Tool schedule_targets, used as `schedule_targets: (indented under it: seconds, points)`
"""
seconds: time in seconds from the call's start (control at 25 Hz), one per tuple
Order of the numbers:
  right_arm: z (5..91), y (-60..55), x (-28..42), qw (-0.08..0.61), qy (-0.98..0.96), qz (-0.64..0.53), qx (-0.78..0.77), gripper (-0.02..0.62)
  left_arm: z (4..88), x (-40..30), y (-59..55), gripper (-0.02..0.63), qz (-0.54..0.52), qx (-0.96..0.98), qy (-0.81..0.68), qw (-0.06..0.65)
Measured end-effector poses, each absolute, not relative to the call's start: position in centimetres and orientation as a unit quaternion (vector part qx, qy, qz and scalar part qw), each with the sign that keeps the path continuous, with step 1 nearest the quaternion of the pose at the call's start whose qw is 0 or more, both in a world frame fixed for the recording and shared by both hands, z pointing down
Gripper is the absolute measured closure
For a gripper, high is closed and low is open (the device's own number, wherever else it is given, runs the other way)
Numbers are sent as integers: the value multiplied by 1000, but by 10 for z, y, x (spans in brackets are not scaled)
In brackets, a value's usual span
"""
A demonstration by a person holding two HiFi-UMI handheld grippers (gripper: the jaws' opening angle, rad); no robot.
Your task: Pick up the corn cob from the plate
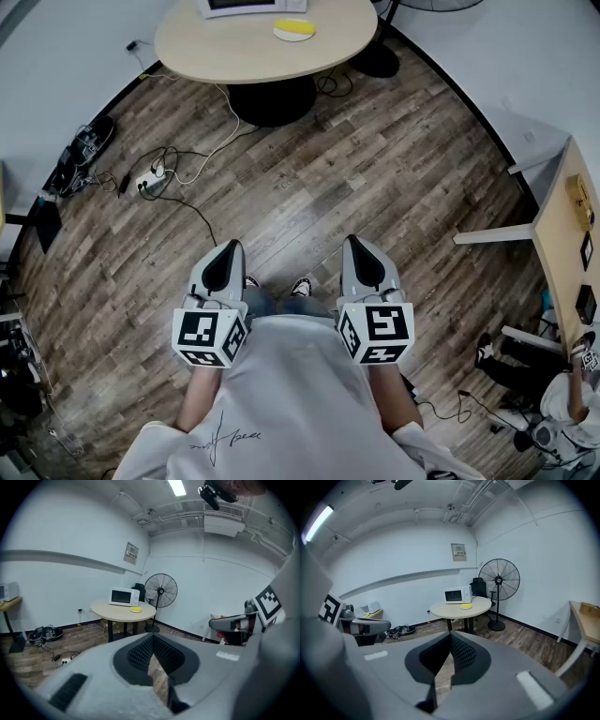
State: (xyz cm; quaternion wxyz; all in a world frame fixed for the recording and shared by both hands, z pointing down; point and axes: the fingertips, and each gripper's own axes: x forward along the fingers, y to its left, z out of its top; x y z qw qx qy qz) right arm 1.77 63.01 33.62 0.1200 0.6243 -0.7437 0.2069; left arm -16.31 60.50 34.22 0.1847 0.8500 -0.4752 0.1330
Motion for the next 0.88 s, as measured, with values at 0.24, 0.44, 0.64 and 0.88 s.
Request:
schedule_targets:
  seconds: [0.24,0.44,0.64,0.88]
  points:
    - [340,634,16,141,-767,199,594,598,345,-152,609,617,139,849,-471,196]
    - [347,638,11,147,-790,190,565,598,349,-140,618,617,160,853,-462,185]
    - [339,632,15,66,-799,230,552,586,351,-139,617,617,151,852,-464,187]
    - [344,616,29,67,-784,247,565,583,353,-133,595,616,151,856,-456,190]
